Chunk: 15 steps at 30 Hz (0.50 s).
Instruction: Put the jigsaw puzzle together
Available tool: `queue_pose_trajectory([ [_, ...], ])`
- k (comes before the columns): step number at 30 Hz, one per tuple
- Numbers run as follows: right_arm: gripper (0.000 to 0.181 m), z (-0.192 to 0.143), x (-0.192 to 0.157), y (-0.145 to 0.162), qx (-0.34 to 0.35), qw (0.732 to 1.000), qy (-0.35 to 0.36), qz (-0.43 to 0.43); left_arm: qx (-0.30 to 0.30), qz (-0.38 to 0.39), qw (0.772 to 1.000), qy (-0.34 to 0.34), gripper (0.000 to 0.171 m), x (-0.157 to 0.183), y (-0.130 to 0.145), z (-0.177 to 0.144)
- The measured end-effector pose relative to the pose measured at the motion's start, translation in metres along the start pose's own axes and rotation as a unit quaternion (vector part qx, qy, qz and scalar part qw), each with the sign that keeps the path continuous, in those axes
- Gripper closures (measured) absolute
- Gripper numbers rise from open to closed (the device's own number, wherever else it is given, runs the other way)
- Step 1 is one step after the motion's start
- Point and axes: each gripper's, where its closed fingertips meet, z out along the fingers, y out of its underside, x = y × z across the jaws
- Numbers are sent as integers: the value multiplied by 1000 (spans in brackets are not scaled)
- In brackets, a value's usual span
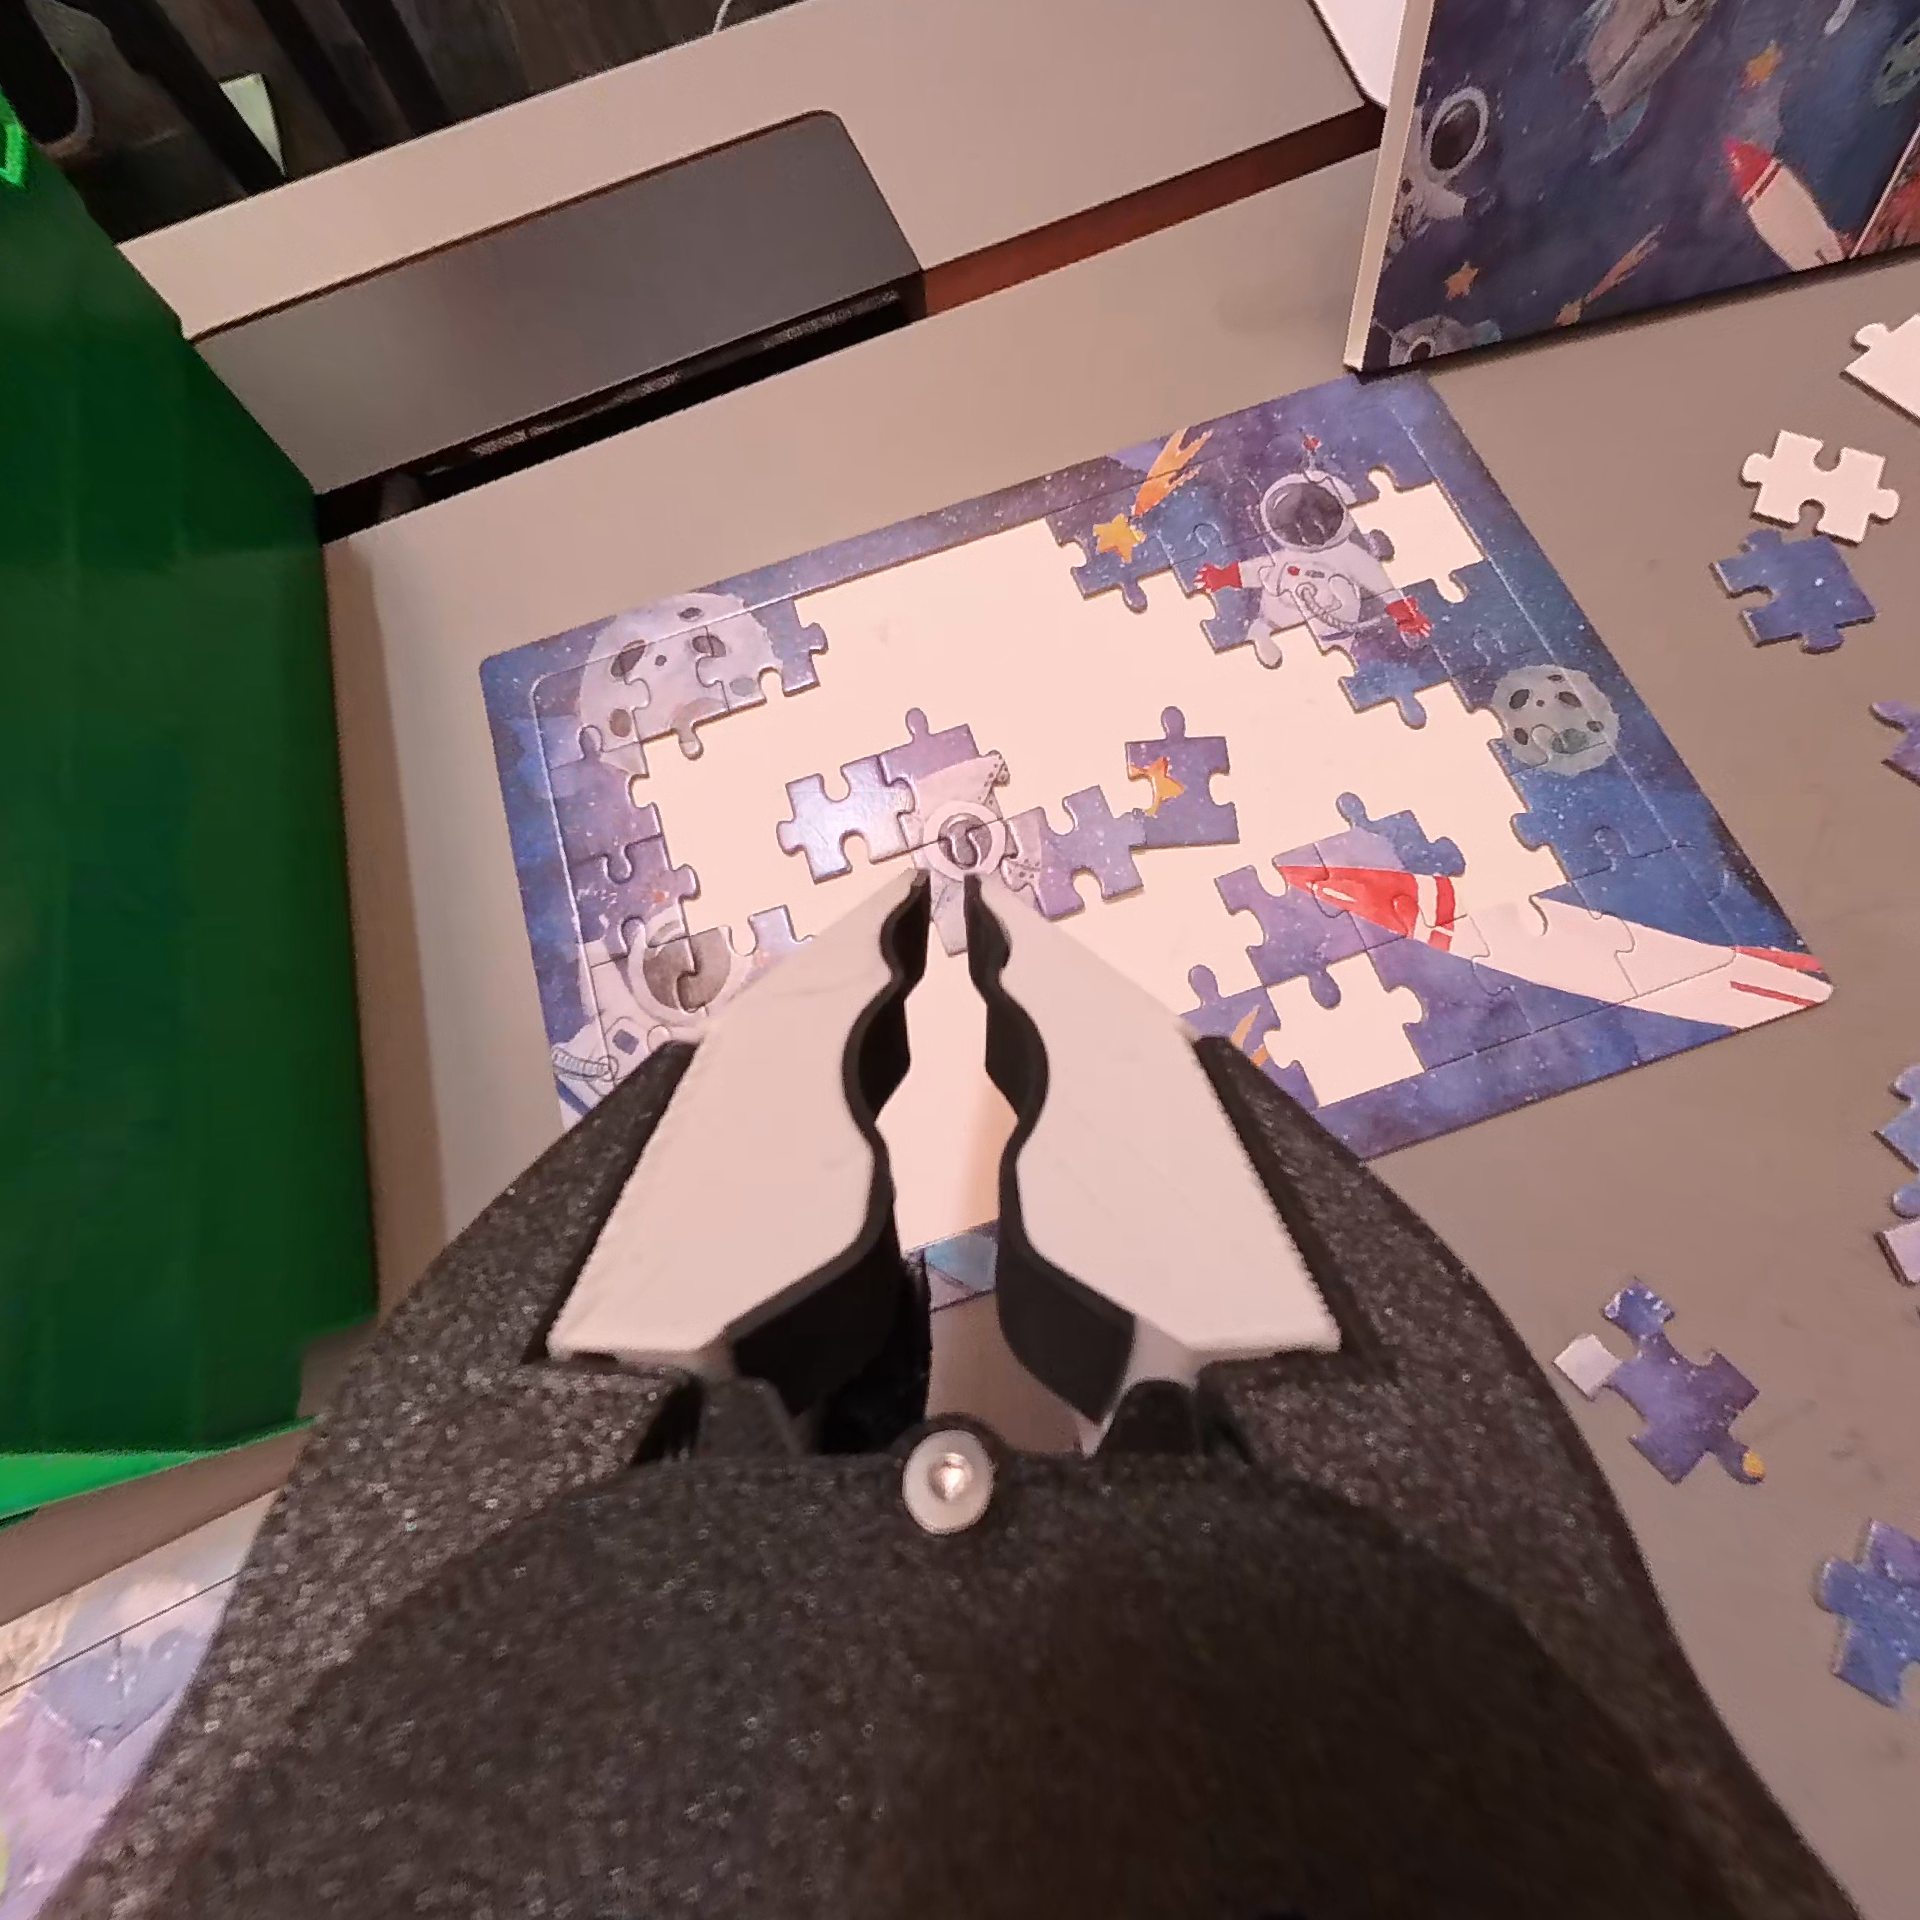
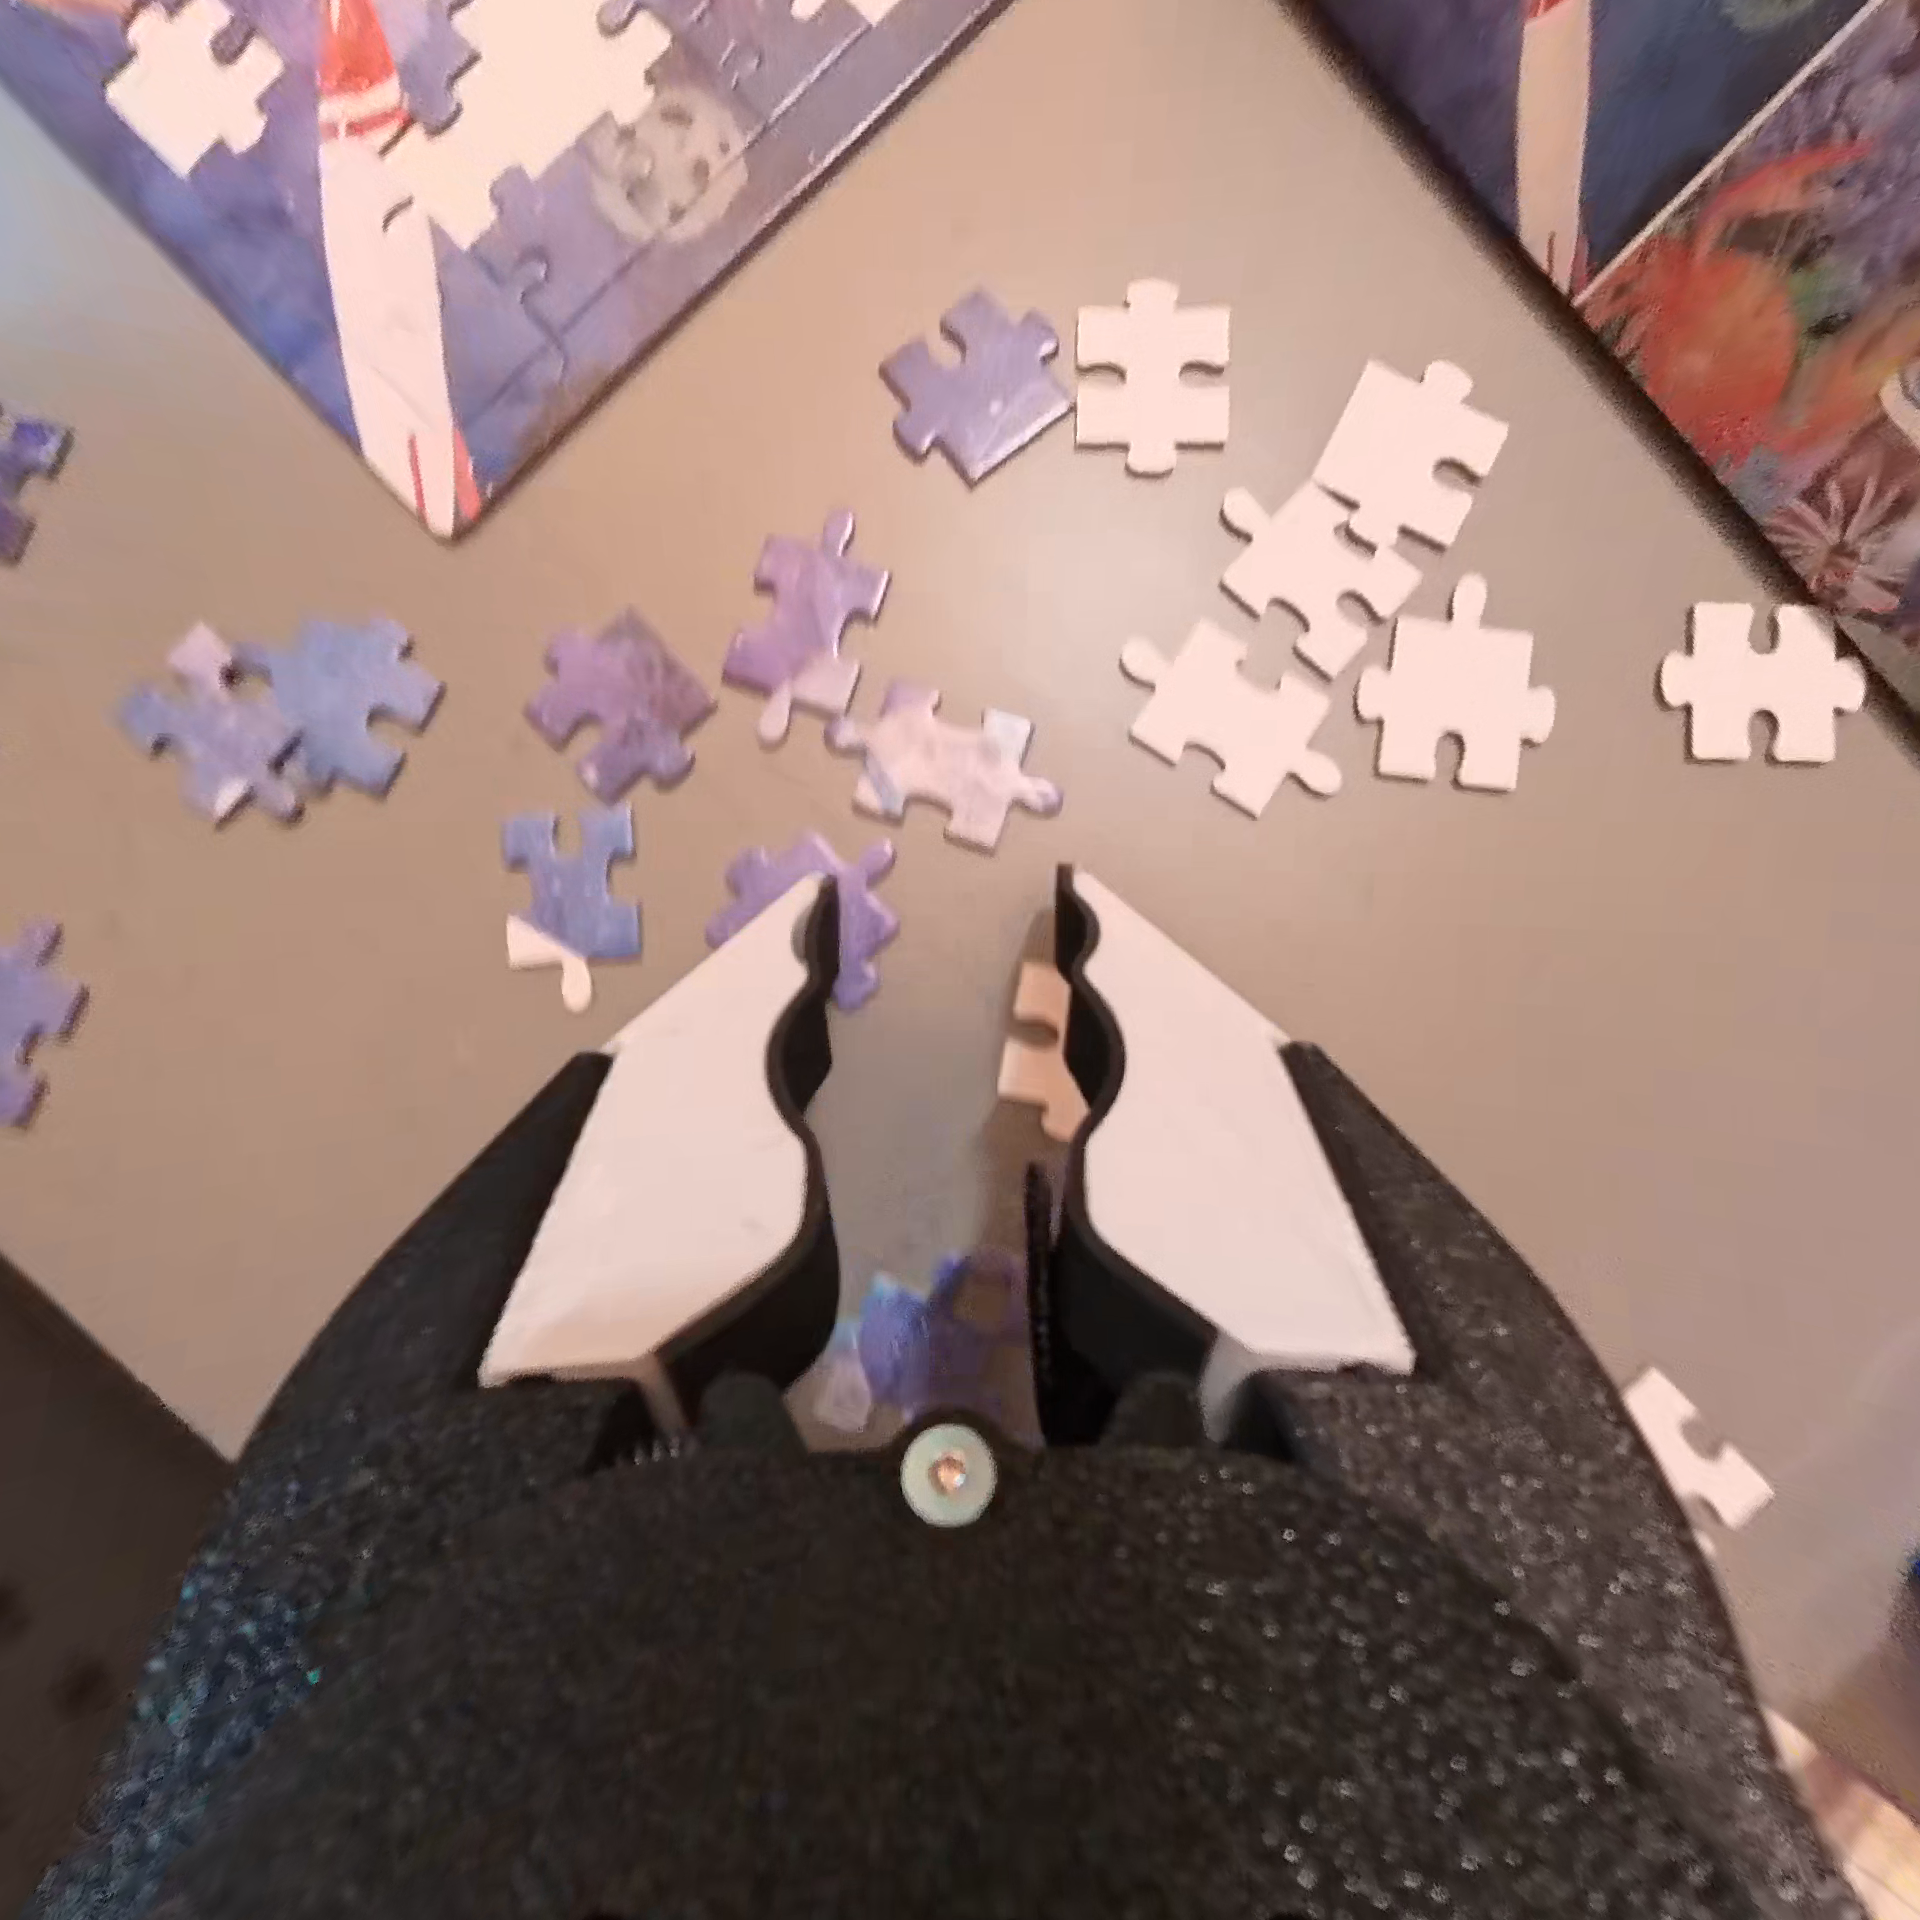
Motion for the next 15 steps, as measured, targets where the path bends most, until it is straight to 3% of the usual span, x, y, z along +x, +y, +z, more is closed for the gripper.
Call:
queue_pose_trajectory([
  [4, 137, 14, 3, -13, 10, 999, 7, 42, 2, -4, 1000, -1, 165, -2, 0, 0],
  [15, 139, 20, 4, -13, 36, 999, 22, 23, -7, 14, 1000, 2, 165, 6, 2, 3],
])
